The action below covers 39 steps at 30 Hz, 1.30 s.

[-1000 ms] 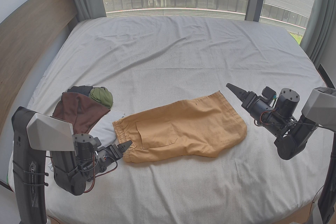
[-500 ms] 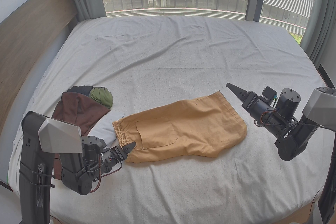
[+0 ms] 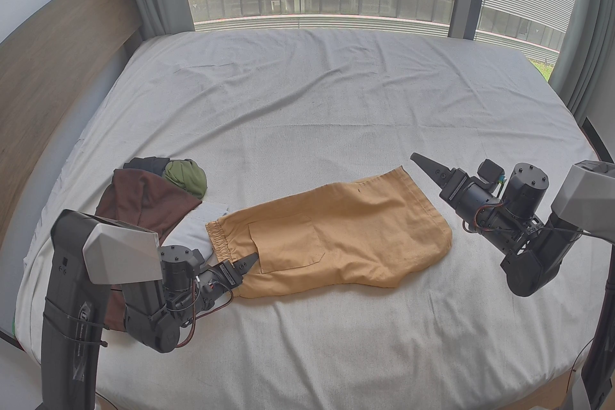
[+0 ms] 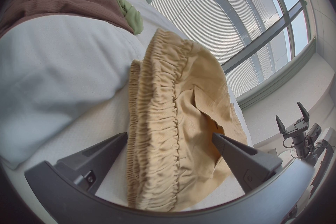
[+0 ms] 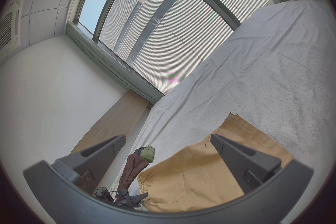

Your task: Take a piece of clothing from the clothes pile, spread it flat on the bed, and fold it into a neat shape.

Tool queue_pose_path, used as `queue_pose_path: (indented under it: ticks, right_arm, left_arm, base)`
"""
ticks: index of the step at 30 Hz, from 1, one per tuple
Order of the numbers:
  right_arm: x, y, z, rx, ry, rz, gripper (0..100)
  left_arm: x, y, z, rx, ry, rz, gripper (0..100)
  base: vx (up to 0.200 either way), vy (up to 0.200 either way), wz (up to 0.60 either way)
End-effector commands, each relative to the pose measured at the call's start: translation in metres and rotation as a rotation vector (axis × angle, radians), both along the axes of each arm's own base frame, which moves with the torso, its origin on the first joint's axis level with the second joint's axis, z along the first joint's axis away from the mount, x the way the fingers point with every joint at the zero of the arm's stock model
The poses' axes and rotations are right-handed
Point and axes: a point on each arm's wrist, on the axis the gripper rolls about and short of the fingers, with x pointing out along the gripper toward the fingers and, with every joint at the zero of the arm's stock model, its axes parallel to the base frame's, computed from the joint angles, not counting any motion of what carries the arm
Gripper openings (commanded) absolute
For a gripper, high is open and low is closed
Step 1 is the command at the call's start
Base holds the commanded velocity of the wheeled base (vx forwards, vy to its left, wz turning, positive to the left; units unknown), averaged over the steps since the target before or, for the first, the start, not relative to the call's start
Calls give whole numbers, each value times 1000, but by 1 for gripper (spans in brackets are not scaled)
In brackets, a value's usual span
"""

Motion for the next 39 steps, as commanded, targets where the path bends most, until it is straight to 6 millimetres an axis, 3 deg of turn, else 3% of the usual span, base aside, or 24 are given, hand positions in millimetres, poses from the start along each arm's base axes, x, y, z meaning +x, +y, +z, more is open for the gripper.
queue_pose_path:
  ticks: [1,19,20,32,39]
  right_arm:
    - [0,0,-1,-1,3,1,100]
    - [-2,1,-3,-4,13,4,100]
    - [-2,2,-3,-4,13,6,100]
    - [-2,2,-5,-5,18,7,100]
    - [-2,2,-9,-10,30,7,100]
  left_arm:
    - [3,-5,-2,-4,-8,-14,100]
    - [13,-12,-1,-52,-31,-12,100]
    - [14,-12,0,-60,-31,-9,0]
    - [14,-9,8,-123,-16,18,0]
    - [-5,0,27,-120,14,17,0]
  base:
    - [0,0,0]
    - [0,0,0]
    - [0,0,0]
    - [0,0,0]
    - [0,0,0]
